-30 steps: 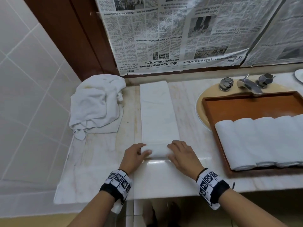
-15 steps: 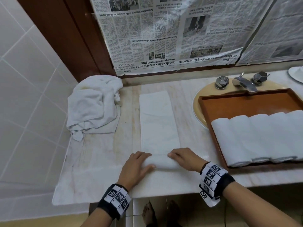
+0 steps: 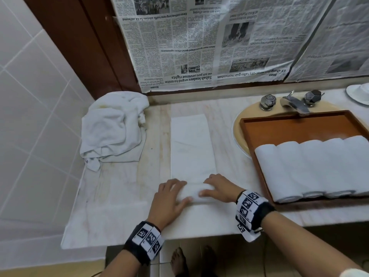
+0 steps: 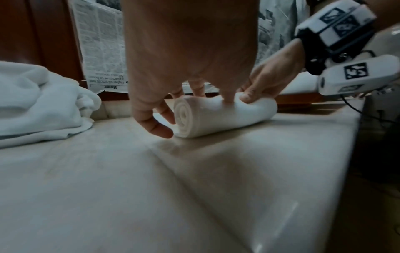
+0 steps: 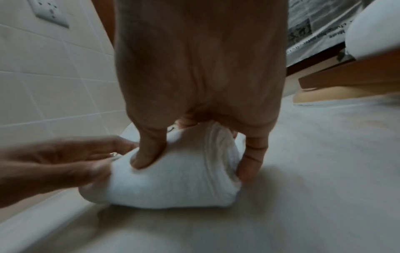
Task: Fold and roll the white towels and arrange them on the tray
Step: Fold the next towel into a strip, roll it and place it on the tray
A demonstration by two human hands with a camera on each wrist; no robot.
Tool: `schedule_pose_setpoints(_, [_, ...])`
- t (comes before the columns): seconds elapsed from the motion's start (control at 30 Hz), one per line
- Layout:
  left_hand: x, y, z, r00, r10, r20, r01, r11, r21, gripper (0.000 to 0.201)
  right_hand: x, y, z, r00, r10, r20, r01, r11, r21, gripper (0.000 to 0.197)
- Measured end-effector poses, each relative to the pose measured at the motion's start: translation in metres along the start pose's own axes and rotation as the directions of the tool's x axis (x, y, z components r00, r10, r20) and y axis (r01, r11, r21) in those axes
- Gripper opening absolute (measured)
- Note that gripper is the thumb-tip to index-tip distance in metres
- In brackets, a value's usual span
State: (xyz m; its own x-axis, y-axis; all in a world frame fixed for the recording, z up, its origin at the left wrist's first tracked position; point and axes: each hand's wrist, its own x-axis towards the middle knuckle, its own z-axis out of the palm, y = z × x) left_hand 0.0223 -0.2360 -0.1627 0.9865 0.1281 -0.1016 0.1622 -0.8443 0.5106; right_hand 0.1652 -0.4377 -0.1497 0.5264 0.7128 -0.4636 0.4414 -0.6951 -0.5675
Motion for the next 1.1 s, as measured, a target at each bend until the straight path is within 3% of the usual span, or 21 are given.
schedule_pose_setpoints(0.1, [-0.007,-0.005,0.003,0.997,-0.007,0.078,0.001,0.997,0.080,0.076,-0.003,0.001,0.004,0.999,0.037,0.035,-0.038,0.998,0.044,0.089])
schedule_pose_setpoints(0.13, [-0.006,-0.007,0.002,0.995,-0.034,0.098,0.031,0.999,0.033,0.077,-0.006,-0.002,0.008,0.998,0.058,-0.002,-0.057,0.998,0.033,0.090])
schedule_pose_setpoints(0.2, [0.000,-0.010,-0.001,0.986,-0.106,0.127,0.126,0.979,-0.158,0.079,-0.013,-0.006,0.022,0.969,0.043,-0.243,-0.073,0.990,-0.119,0.067])
schedule_pose_setpoints(0.23, [0.005,-0.011,-0.003,0.982,-0.132,0.138,0.161,0.958,-0.235,0.079,-0.017,-0.008,0.030,0.913,-0.037,-0.407,-0.070,0.967,-0.246,0.056])
schedule_pose_setpoints(0.3, [0.011,-0.011,-0.006,0.975,-0.158,0.158,0.198,0.937,-0.288,0.078,-0.023,-0.011,0.045,0.832,-0.201,-0.517,-0.026,0.917,-0.399,0.053])
schedule_pose_setpoints(0.33, [0.012,-0.011,-0.006,0.972,-0.171,0.163,0.213,0.933,-0.289,0.078,-0.023,-0.009,0.048,0.819,-0.252,-0.516,0.005,0.902,-0.432,0.057])
schedule_pose_setpoints(0.43, [0.011,-0.004,-0.005,0.968,-0.209,0.137,0.233,0.953,-0.194,0.077,-0.018,-0.006,0.035,0.930,-0.150,-0.335,0.035,0.945,-0.324,0.084])
schedule_pose_setpoints(0.5, [0.007,0.003,-0.004,0.977,-0.205,0.054,0.209,0.975,-0.079,0.070,-0.012,-0.006,0.022,0.973,-0.072,-0.217,0.029,0.980,-0.195,0.096])
schedule_pose_setpoints(0.6, [0.002,0.006,-0.001,0.998,-0.063,-0.027,0.063,0.998,-0.011,0.063,-0.005,-0.009,0.005,0.989,-0.075,-0.128,0.084,0.994,0.068,0.074])
schedule_pose_setpoints(0.67, [0.004,0.004,-0.004,0.997,-0.064,0.043,0.067,0.994,-0.084,0.060,-0.005,-0.010,0.002,0.990,-0.060,-0.128,0.077,0.988,0.132,0.050])
schedule_pose_setpoints(0.7, [0.008,0.002,-0.007,0.993,-0.084,0.081,0.095,0.985,-0.142,0.058,-0.007,-0.010,0.005,0.988,-0.028,-0.152,0.045,0.993,0.107,0.048])
schedule_pose_setpoints(0.77, [0.021,-0.001,-0.016,0.986,-0.106,0.131,0.133,0.965,-0.226,0.054,-0.012,-0.011,0.015,0.943,-0.006,-0.333,-0.027,0.995,-0.095,0.057])
schedule_pose_setpoints(0.8, [0.027,-0.001,-0.019,0.981,-0.113,0.159,0.149,0.960,-0.236,0.054,-0.014,-0.011,0.024,0.905,-0.054,-0.422,-0.046,0.973,-0.225,0.063])
schedule_pose_setpoints(0.87, [0.038,0.000,-0.024,0.970,-0.121,0.212,0.167,0.962,-0.215,0.065,-0.014,-0.010,0.037,0.860,-0.181,-0.476,-0.023,0.920,-0.391,0.063])
schedule_pose_setpoints(0.93, [0.044,0.000,-0.022,0.959,-0.175,0.225,0.216,0.961,-0.172,0.074,-0.009,-0.009,0.034,0.898,-0.156,-0.411,0.002,0.937,-0.350,0.061])
schedule_pose_setpoints(1.0, [0.041,0.004,-0.019,0.969,-0.202,0.145,0.216,0.972,-0.091,0.069,-0.002,-0.008,0.021,0.955,-0.061,-0.292,0.002,0.980,-0.197,0.062])
schedule_pose_setpoints(1.1, [0.026,0.010,-0.011,0.994,-0.082,0.076,0.071,0.988,0.138,0.074,0.003,-0.008,0.003,0.977,-0.031,-0.211,0.033,0.999,0.003,0.057])
